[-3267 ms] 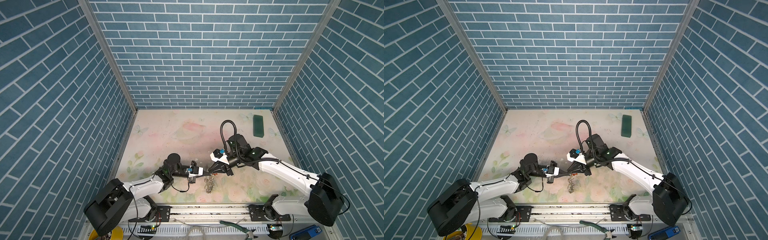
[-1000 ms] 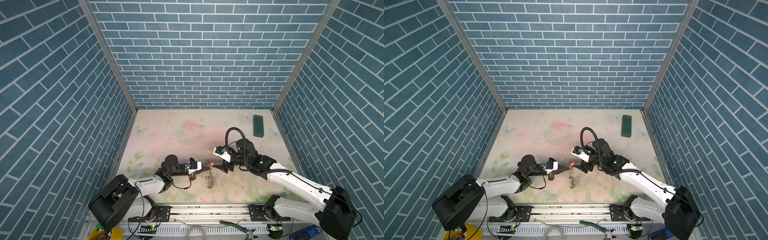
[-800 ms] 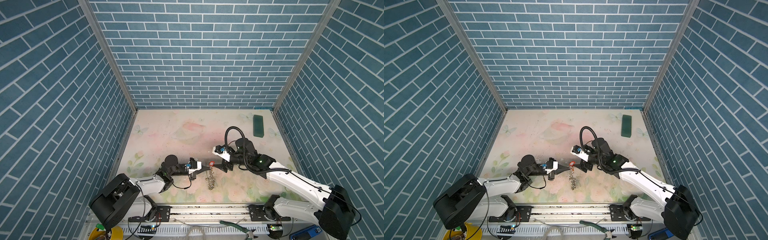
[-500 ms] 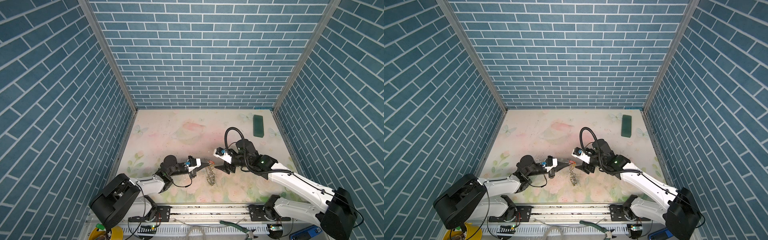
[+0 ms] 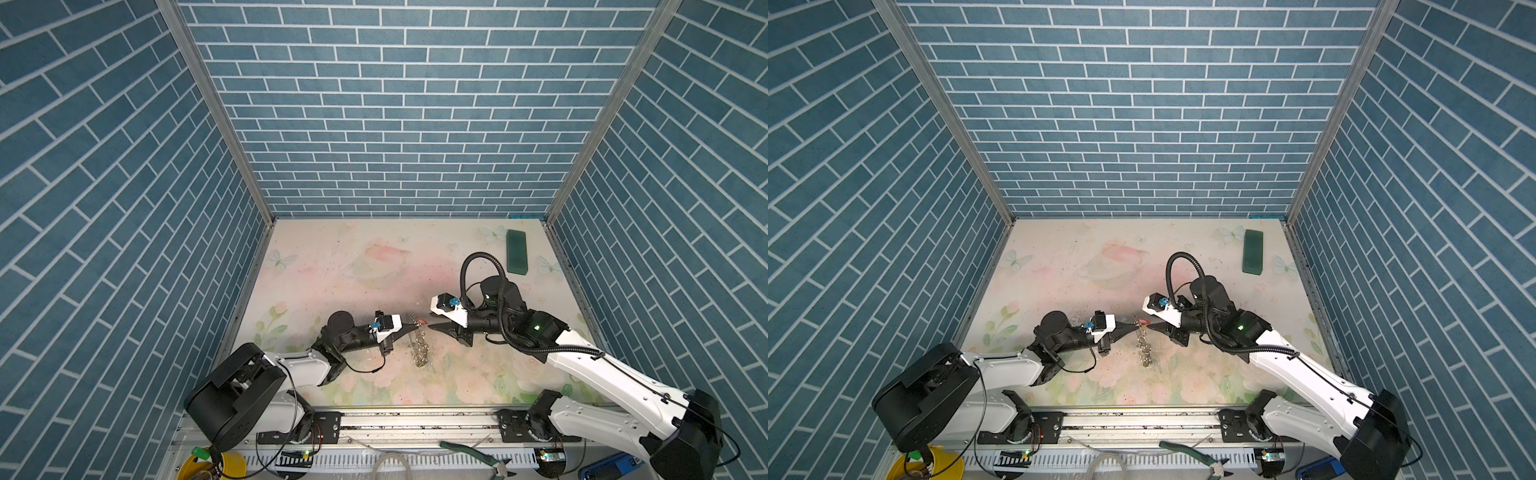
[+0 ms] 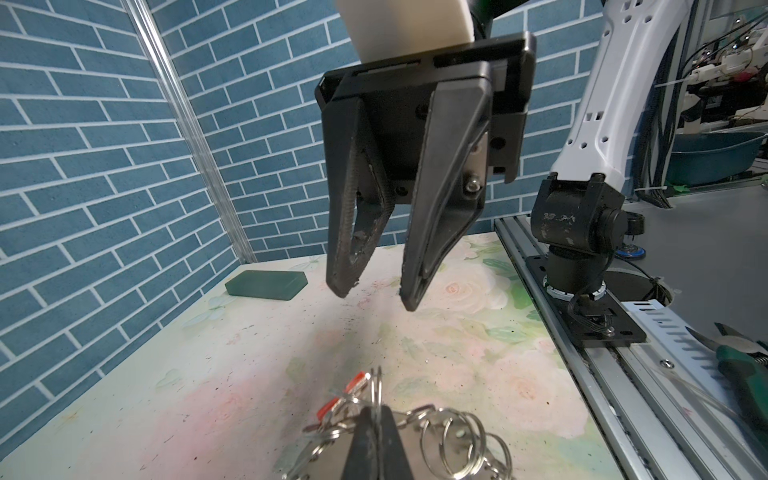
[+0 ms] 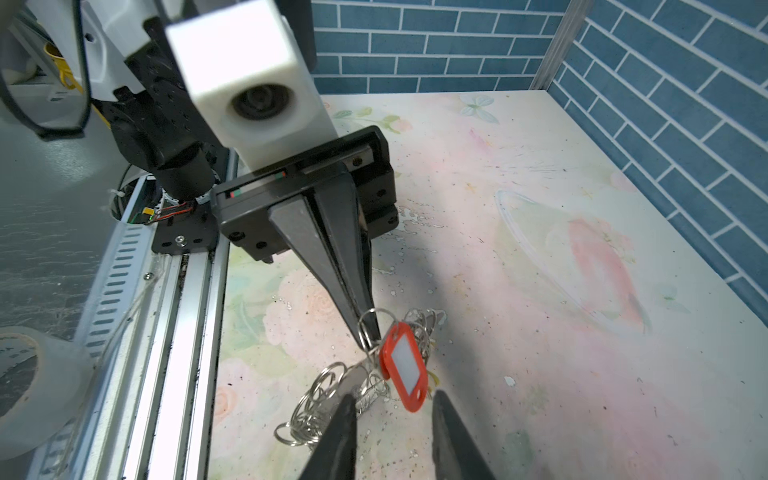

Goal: Put the keys on the keyring

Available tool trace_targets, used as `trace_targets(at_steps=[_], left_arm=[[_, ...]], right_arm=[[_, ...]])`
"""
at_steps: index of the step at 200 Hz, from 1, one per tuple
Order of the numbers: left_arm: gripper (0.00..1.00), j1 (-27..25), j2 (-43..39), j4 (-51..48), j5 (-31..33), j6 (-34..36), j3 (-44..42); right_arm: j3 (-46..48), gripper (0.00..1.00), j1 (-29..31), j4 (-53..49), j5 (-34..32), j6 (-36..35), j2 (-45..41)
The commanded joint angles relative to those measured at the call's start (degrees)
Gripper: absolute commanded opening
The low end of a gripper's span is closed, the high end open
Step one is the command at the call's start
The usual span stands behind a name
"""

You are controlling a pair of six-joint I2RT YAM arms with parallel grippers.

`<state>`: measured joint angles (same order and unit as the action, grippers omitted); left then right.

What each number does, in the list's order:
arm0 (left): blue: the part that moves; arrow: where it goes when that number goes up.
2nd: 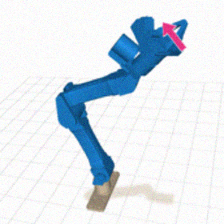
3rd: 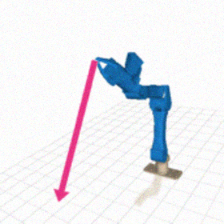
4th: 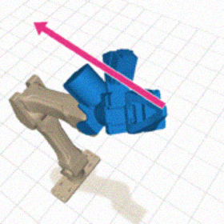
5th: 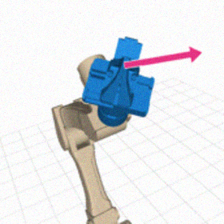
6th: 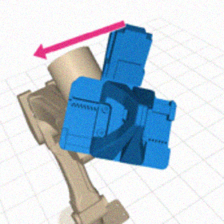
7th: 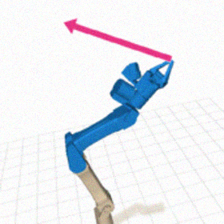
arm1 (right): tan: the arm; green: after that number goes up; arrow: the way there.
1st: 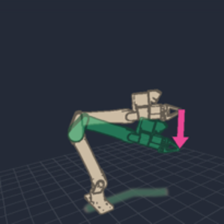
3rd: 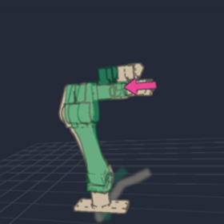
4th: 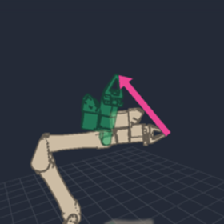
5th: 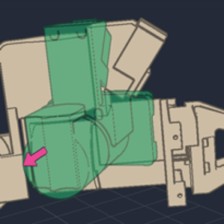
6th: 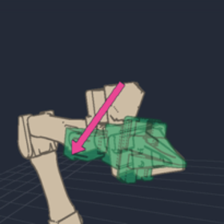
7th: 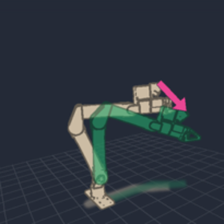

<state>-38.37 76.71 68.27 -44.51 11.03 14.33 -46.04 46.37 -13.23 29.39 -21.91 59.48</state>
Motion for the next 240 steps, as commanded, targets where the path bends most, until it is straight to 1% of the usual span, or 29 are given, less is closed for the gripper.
trace_targets(at_steps=[1,37,78,140,175,240], left_arm=[[0.00,0.3,-0.8,2.0,-1.8,0.1,0.2],[0.00,0.3,-0.3,3.0,-3.0,-0.6,0.2],[0.00,0.3,-0.1,2.9,-2.9,-0.6,0.4],[0.00,0.3,-0.1,2.8,-3.6,-0.5,0.5],[0.00,0.3,-0.1,2.8,-4.1,-0.7,0.4],[0.00,0.3,0.0,2.8,-4.4,-1.0,0.5]], right_arm=[[-1.6,0.28,0.6,2.8,2.5,0.6,1.0],[-2.3,0.24,1.1,2.0,3.9,0.2,2.5],[-2.0,0.23,1.4,0.6,7.7,-1.2,2.6],[-3.1,0.18,1.9,-0.1,6.7,-1.5,4.8],[-3.7,0.17,2.0,-1.0,6.8,-2.0,6.0],[-4.1,0.10,2.6,-1.9,6.7,-2.4,6.5]])
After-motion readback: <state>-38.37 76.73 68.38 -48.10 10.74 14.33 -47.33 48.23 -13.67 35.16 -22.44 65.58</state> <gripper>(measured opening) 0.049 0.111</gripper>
